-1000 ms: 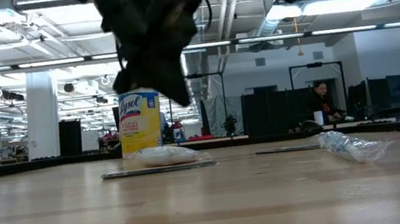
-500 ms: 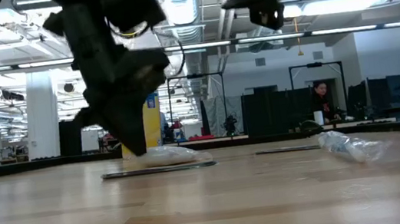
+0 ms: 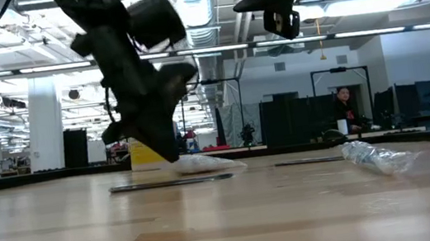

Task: Pick & Place Travel size toiletries
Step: Put the black comb into the orange basket

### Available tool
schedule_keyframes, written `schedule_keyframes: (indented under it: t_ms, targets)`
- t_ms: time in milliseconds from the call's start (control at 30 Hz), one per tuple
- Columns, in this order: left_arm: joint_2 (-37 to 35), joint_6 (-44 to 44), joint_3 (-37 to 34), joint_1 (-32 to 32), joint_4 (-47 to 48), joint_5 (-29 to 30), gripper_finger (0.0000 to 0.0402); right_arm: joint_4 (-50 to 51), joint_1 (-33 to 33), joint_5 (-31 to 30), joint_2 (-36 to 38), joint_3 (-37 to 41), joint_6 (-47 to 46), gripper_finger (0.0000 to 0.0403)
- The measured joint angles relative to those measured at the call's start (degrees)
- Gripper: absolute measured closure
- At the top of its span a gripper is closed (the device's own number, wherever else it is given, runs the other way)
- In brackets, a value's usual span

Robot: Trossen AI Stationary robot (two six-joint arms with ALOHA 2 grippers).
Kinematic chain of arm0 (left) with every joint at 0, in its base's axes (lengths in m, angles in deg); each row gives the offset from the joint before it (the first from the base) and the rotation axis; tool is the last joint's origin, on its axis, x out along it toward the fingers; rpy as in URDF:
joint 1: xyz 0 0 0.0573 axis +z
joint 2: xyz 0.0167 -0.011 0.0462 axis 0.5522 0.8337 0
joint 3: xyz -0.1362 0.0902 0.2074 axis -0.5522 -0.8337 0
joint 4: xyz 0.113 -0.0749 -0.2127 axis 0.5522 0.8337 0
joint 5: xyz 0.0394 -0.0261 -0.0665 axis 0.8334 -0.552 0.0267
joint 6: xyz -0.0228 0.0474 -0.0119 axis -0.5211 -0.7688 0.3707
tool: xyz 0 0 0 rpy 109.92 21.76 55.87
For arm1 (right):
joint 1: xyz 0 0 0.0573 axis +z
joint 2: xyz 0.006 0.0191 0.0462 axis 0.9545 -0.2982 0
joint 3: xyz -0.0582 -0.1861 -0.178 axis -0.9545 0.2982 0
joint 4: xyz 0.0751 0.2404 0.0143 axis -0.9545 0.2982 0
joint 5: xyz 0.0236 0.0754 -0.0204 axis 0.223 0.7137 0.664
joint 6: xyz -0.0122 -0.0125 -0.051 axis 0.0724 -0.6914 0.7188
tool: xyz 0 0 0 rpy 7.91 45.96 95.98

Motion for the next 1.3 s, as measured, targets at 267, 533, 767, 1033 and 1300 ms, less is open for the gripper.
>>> schedule_keyframes:
  t_ms: [267,533,767,1033,1300]
  targets:
    - [0.0,3.7,0.4,-13.5,-1.0,3.3,0.0401,0.0,1.6,-0.5,-2.1,0.0,7.2,0.0295]
    - [0.0,13.0,-1.9,-18.0,0.1,6.3,0.0401,-1.1,4.5,-4.7,-11.5,-0.7,20.8,0.0247]
    - [0.0,16.3,-2.1,-18.5,4.6,5.8,0.0401,-1.3,5.6,-5.2,-14.2,-2.8,19.9,0.0215]
    - [0.4,9.8,-2.1,-12.8,4.2,7.4,0.0401,-0.2,5.2,-5.2,-14.2,-2.8,19.7,0.0224]
    - [-3.5,5.1,-2.0,-10.6,3.5,6.2,0.0401,0.1,5.1,-5.4,-14.2,-2.8,19.6,0.0236]
